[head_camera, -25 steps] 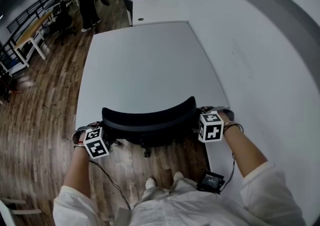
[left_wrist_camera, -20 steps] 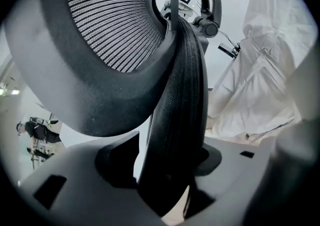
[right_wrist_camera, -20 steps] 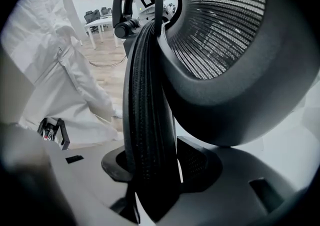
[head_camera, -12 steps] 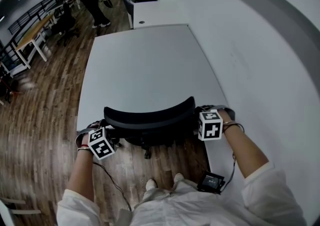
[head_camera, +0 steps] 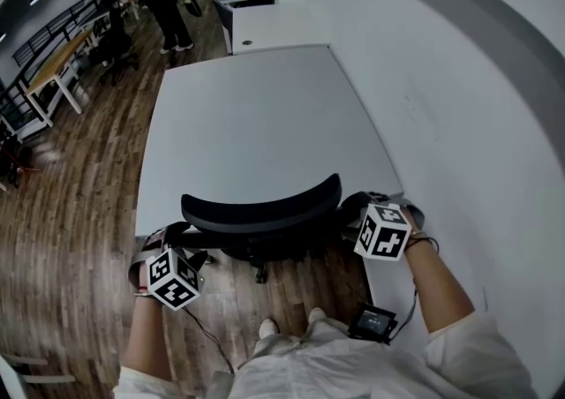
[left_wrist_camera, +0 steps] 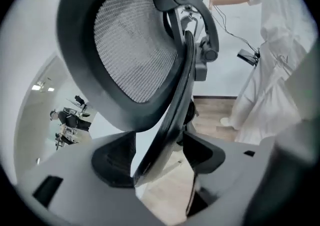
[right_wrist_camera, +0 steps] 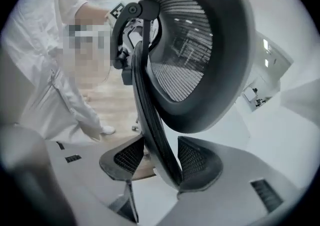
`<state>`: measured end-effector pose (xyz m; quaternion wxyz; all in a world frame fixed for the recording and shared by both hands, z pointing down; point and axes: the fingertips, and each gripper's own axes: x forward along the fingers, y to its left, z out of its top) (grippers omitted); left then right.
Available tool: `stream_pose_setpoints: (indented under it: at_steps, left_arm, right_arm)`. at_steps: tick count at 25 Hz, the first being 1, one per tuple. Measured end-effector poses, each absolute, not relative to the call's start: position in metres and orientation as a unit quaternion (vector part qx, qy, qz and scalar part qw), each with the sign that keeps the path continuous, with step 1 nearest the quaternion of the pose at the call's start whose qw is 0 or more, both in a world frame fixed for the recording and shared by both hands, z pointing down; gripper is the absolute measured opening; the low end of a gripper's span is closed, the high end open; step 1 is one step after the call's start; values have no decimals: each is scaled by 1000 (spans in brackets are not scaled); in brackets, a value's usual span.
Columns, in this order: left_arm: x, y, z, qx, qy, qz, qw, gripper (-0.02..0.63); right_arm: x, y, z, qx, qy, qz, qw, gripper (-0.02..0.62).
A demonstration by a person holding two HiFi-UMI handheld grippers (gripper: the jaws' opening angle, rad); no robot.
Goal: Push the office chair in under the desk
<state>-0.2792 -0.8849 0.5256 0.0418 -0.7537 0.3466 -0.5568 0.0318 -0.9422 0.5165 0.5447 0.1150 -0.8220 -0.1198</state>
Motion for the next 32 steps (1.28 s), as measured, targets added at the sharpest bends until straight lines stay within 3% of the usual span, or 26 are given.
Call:
stream_pose_setpoints:
  at_steps: [11,16,23,32]
  left_arm:
    - [-221,-868,446,-838,474,-271,-15,279]
    - [-203,-860,437,-855,479,-195,-43,253]
    - [-185,-852,432,-866,468,-165,-64,217]
    - [-170,-849,428,-876,458,-131,-73,16]
  right_arm:
    - [29,-917,474,250,-905,-6,344,225]
    - [28,-903,467,271,-922,33,277,218]
    - [21,-885,447,273,-939,68,199,119]
    - [2,-874,437,248,-952,77,164,60]
